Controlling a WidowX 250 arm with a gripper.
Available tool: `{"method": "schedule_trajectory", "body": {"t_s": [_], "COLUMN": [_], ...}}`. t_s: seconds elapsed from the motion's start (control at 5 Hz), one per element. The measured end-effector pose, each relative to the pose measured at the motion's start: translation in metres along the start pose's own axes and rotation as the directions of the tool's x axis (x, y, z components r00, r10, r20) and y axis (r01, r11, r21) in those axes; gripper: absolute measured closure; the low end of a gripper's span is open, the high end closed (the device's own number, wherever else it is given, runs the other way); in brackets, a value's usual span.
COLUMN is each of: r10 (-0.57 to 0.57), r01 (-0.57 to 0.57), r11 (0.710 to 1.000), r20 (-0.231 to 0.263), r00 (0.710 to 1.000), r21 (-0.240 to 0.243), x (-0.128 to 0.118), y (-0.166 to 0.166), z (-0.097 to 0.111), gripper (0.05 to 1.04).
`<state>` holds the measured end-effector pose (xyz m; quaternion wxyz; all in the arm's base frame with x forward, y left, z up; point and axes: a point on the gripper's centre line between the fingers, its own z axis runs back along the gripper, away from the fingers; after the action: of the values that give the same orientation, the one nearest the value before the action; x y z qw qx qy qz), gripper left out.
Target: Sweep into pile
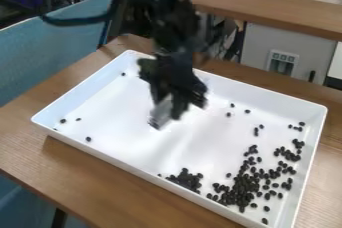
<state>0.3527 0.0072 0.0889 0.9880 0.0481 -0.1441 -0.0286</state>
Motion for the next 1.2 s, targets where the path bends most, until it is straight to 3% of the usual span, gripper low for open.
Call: {"method": "schedule_trajectory", "body": {"t_s": [0.2,0.4,0.6,1.0,1.2], "r10": [0.092,0.252,0.273,0.302,0.221], "r01": [-0.083,-0.237,-0.257,-0.287,-0.206], "r11": [0.991,0.962,0.956,0.946,0.97], "r20": [-0.076,-0.108,-0.104,-0.093,-0.111], "r00": [0.993,0.962,0.956,0.949,0.969], "r21": [0.108,0.133,0.144,0.148,0.132], "x": [0.006,0.012,0.02,0.029,0.036], "y": [0.044,0.094,0.142,0.16,0.162], "z": [-0.027,-0.056,-0.071,-0.086,-0.095], "gripper": [0.701,0.701,0.701,0.701,0.701]}}
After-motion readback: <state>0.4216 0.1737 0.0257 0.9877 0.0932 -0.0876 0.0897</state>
